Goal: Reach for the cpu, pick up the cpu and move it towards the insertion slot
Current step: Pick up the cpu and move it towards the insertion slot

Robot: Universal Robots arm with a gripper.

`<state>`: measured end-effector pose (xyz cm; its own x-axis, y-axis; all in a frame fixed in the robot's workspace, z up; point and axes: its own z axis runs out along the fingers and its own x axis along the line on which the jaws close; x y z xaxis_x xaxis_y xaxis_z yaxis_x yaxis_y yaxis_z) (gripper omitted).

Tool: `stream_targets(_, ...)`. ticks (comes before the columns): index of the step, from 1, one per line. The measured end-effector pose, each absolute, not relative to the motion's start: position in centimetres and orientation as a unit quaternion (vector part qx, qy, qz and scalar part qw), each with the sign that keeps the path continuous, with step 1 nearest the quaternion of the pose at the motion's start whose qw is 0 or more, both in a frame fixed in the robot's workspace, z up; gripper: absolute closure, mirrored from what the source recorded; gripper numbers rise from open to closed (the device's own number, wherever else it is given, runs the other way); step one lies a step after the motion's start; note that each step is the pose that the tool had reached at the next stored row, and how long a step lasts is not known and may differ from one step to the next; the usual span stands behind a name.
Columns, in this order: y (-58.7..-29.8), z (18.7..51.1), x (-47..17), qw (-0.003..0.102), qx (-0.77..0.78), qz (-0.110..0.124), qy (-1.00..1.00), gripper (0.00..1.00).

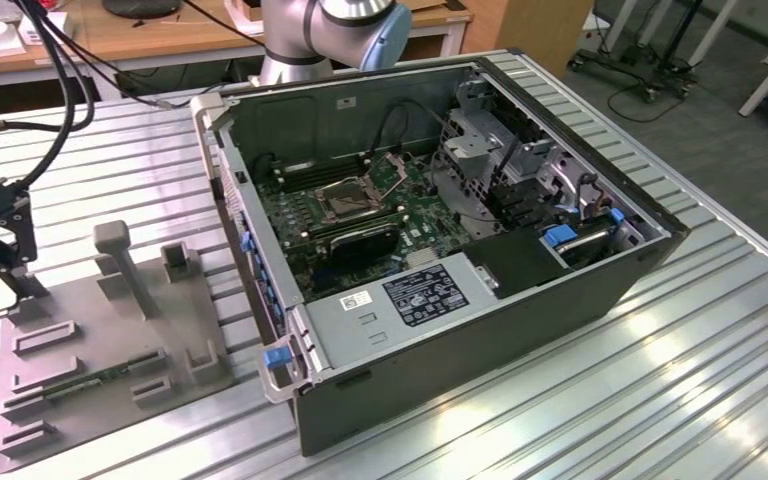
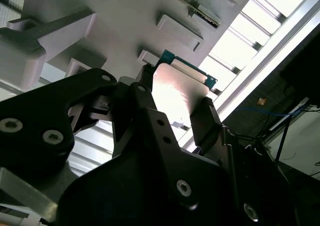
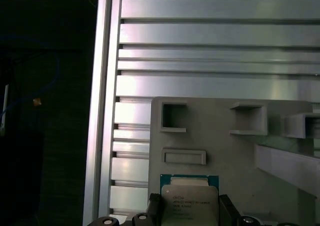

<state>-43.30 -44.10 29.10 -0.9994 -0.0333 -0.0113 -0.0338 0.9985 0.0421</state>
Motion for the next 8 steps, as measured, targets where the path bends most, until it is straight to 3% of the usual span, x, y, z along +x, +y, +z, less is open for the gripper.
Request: stream_targets(8,-44.10,29.26,-43.30,0.005,-0.017,0.021,1.000,0.46)
